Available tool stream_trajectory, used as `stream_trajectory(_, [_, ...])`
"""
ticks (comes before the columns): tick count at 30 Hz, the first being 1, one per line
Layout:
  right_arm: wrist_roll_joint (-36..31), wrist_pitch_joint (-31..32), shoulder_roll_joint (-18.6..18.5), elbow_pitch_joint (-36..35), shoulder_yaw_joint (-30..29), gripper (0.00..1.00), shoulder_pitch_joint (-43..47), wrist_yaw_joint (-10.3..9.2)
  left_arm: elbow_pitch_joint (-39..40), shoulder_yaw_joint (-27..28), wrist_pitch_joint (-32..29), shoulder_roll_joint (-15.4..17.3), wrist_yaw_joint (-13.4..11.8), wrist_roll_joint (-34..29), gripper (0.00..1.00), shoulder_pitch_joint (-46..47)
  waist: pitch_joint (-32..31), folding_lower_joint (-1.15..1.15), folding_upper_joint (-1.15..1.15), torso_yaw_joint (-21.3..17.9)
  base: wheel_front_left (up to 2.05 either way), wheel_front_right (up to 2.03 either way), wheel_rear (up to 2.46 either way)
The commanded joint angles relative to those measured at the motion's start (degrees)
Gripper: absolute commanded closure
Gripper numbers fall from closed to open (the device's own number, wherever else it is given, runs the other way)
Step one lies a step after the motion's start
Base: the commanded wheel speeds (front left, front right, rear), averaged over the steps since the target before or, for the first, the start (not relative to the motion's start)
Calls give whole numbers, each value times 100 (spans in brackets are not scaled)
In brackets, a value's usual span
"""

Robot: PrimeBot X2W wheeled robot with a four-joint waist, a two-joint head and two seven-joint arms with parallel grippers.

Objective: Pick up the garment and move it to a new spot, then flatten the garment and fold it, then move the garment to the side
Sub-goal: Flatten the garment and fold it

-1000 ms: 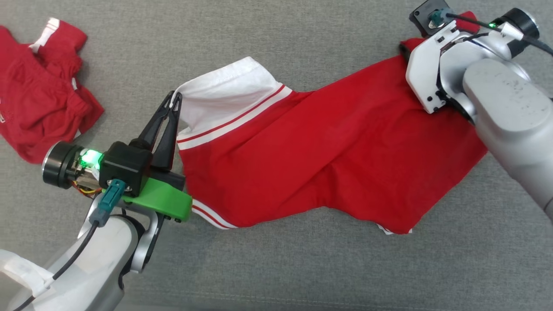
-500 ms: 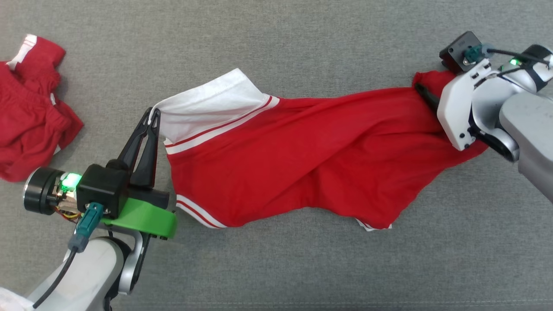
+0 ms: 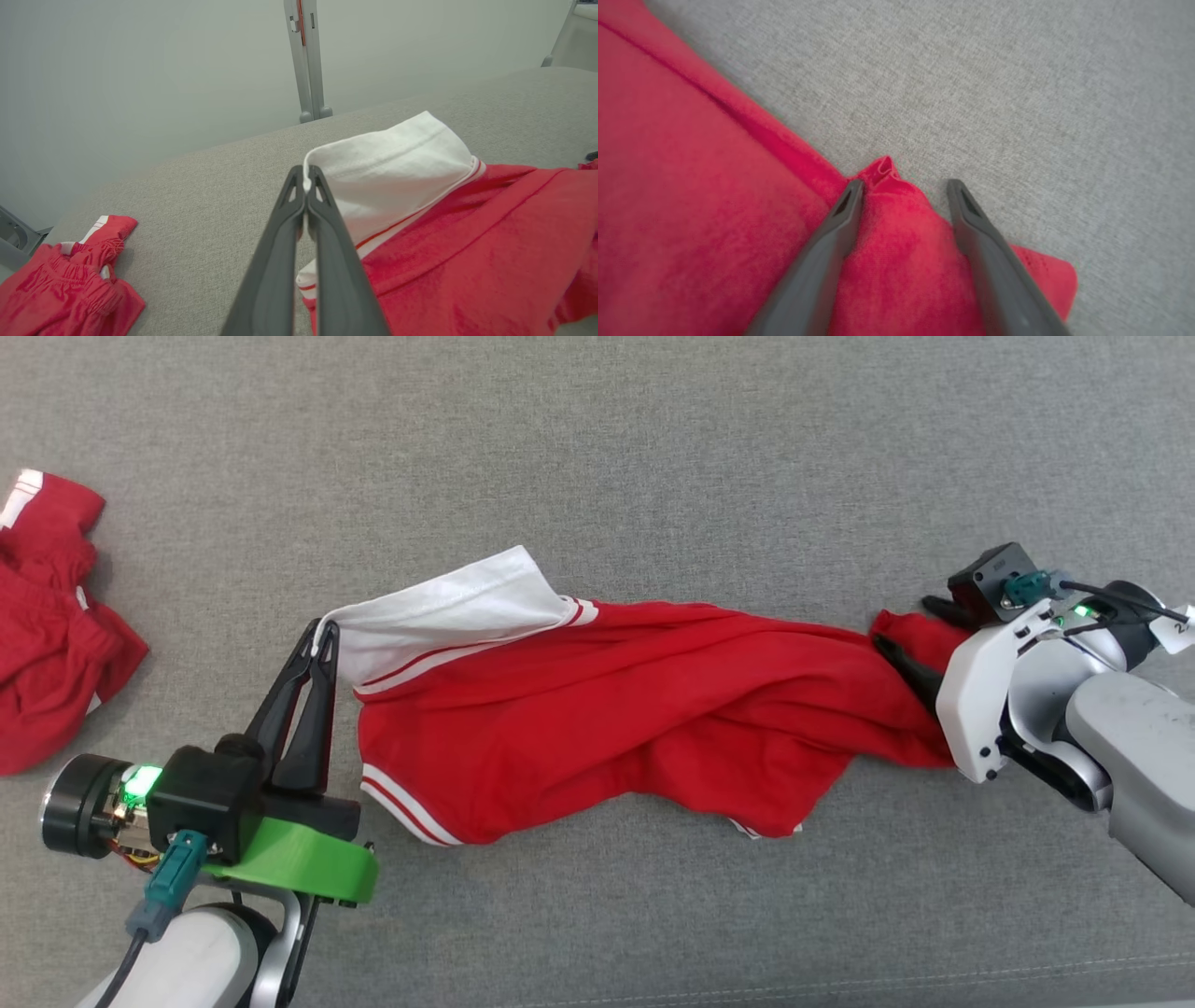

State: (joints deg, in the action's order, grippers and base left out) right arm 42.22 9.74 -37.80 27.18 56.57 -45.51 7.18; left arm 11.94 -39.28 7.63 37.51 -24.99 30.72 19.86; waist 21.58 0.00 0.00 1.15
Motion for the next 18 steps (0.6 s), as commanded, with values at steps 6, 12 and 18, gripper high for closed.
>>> stream_trajectory(6, [-541,-233,10,-146,-354,100,225,25,63,123,105,176,47,-149,100,255,-72,0,0,-42,0,0,0])
stream_trajectory(12, [-1054,-809,108,-268,-1088,100,-196,26,30,282,83,469,358,-354,100,966,-66,0,0,-82,0,0,0])
stream_trajectory(18, [-1441,-1496,354,-176,-2013,100,-861,26,-130,535,65,721,856,-639,100,2246,8,0,0,-141,0,0,0])
